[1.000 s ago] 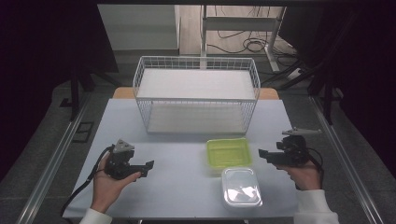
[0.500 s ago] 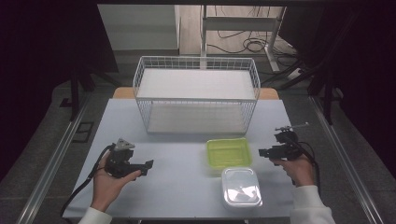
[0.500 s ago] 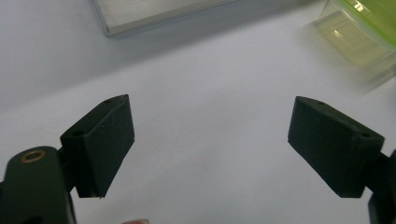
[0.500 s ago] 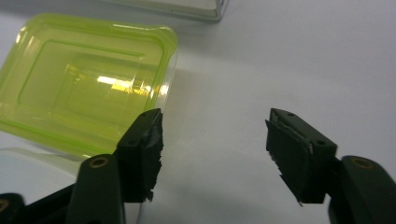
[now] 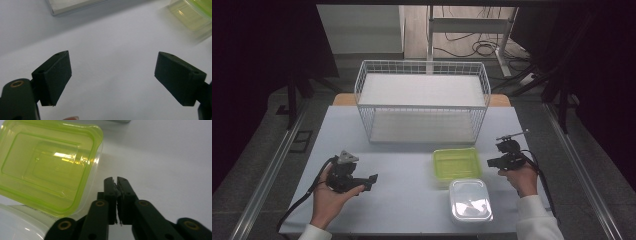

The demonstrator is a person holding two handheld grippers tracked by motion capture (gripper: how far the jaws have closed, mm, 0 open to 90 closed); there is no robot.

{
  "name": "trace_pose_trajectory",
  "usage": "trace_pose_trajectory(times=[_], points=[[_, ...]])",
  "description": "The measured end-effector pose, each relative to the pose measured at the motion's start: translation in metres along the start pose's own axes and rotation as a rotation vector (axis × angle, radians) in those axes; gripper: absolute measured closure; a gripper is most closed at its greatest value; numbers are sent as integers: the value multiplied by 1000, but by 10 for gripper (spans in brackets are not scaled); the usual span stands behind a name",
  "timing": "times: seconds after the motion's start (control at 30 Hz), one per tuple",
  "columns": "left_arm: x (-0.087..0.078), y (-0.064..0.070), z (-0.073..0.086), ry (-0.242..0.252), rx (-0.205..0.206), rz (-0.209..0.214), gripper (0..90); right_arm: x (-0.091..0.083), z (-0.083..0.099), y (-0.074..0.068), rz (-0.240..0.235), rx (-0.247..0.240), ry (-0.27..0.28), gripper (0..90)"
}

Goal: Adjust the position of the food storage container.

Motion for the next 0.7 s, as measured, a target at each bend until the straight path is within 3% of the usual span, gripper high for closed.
trace_pose_trajectory(times=[0.37, 0.7], points=[[-7, -5, -3, 22, -26, -5, 135, 16, 1, -10, 16, -47, -78, 892], [-4, -4, -3, 13, -23, -4, 136, 20, 0, -19, 23, -75, -92, 892]])
Point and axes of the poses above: each handheld gripper's, and its own axes: x roughly forward along the jaws, z roughly out of its underside, y roughly to its right, the point moved 2 cm from there along x, roughly forward along the jaws, and after that the axes turned 5 degrees about z, right-handed, at the moved point
